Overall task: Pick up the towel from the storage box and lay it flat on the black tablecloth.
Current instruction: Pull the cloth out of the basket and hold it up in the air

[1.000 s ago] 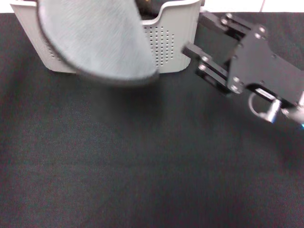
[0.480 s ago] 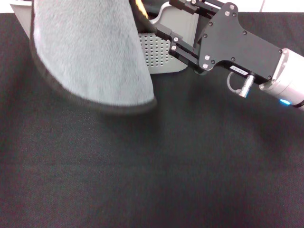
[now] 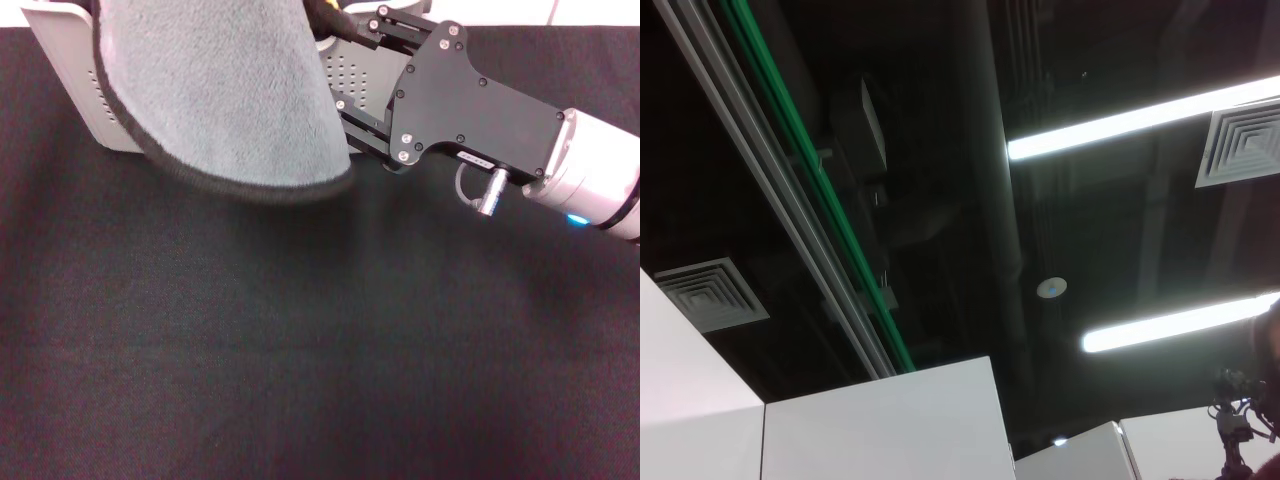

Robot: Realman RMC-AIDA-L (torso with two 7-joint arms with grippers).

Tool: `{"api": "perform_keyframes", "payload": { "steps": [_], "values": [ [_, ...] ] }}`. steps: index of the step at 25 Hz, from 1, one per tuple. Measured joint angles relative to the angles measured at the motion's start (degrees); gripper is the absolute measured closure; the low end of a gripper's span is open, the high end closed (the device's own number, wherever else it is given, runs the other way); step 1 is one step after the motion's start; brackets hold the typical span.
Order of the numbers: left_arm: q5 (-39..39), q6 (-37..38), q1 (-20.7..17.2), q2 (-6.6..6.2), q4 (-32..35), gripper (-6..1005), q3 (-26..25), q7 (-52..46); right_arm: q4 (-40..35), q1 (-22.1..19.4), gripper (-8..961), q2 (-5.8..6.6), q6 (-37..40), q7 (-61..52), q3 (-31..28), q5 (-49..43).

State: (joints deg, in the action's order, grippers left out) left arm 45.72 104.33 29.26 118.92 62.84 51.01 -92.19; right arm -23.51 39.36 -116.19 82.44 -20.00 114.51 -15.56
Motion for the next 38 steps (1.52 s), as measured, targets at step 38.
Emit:
{"api": "perform_keyframes", "payload": {
  "steps": [38],
  "values": [
    [0.32,0.08,-0.3,0.08,-0.36,962,-0.03,0.14,-3.97,-1.33,786,0.0,1.41,2.99,0.54,0.25]
  ]
}}
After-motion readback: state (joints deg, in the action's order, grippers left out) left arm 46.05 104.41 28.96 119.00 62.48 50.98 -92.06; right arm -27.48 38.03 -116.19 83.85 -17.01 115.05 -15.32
